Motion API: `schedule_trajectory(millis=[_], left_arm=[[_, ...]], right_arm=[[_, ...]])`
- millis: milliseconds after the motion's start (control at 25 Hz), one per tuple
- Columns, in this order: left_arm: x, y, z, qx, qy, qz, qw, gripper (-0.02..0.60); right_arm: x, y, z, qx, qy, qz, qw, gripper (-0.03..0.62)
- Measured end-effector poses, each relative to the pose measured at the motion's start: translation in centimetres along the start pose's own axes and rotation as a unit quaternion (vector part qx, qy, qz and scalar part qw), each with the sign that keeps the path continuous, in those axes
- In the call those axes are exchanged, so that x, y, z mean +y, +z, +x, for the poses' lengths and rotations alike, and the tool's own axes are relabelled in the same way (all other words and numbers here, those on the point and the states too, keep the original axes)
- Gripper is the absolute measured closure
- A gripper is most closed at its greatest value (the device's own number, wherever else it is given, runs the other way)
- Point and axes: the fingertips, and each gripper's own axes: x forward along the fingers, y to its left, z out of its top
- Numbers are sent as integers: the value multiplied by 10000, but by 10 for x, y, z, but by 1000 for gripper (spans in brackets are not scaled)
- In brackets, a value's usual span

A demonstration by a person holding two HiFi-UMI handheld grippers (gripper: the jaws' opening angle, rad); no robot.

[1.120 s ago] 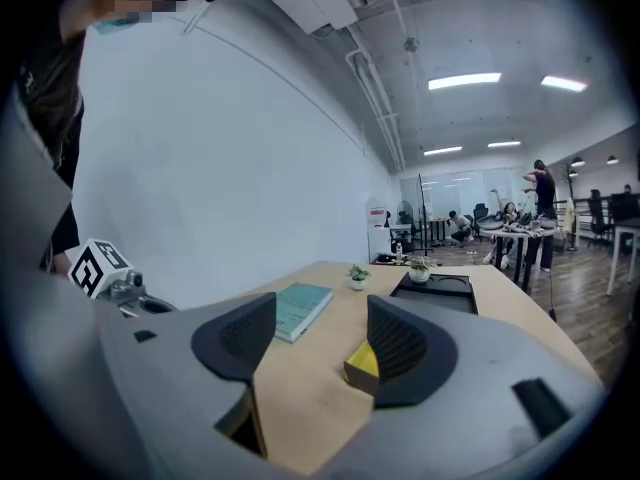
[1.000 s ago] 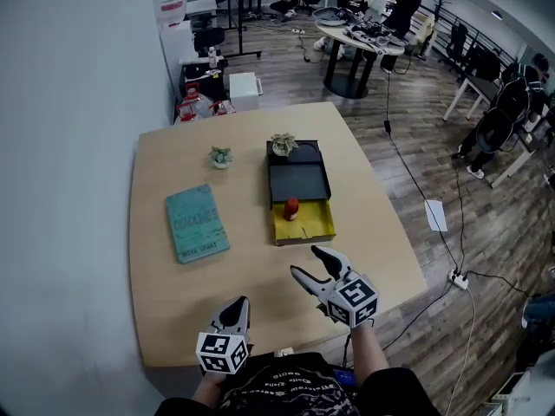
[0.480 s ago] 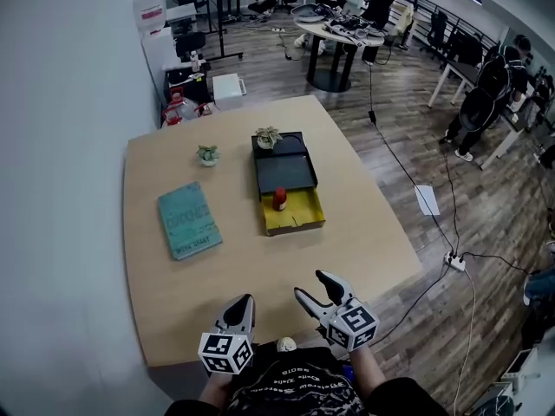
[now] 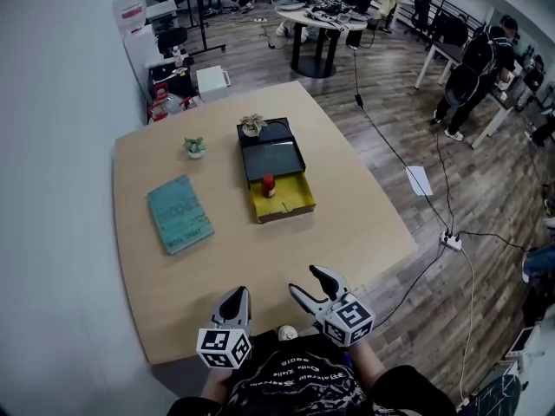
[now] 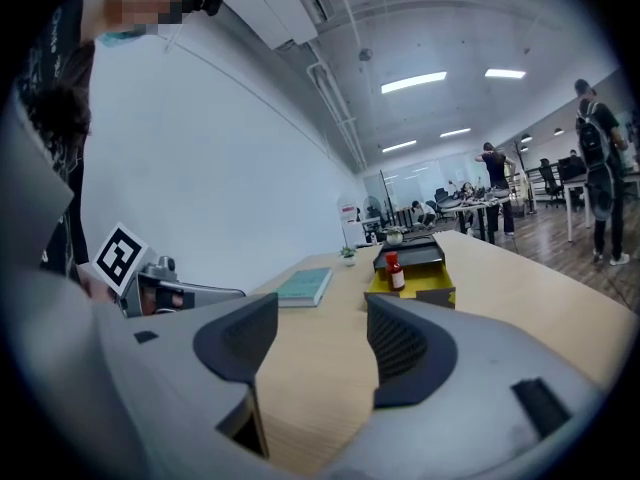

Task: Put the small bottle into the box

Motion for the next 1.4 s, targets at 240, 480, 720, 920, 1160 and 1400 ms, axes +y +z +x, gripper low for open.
schedule_trajectory(millis=[240,480,720,920,1160,1400], left_arm=[[5,-2,-3,-40,66,74,9999,578],[8,-1,-5,-40,97,62,9999,578],[11,0,-4,-73,117,72,9999,578],[12,4,-2,-90,79,124,9999,578],[14,6,0,-113,68,170,9998,578],[17,8,2,-119,81,206,9997,578]], right_arm=[[16,-2,9,-174,252,46,9995,450],[22,-5,17,-220,333,461,9981,592],[18,-7,19,-278,20,358,9990,592],[18,1,22,-299,-39,0,9995,592],[23,4,28,-273,-16,-229,9994,594],[20,6,33,-282,-75,-294,9991,594]])
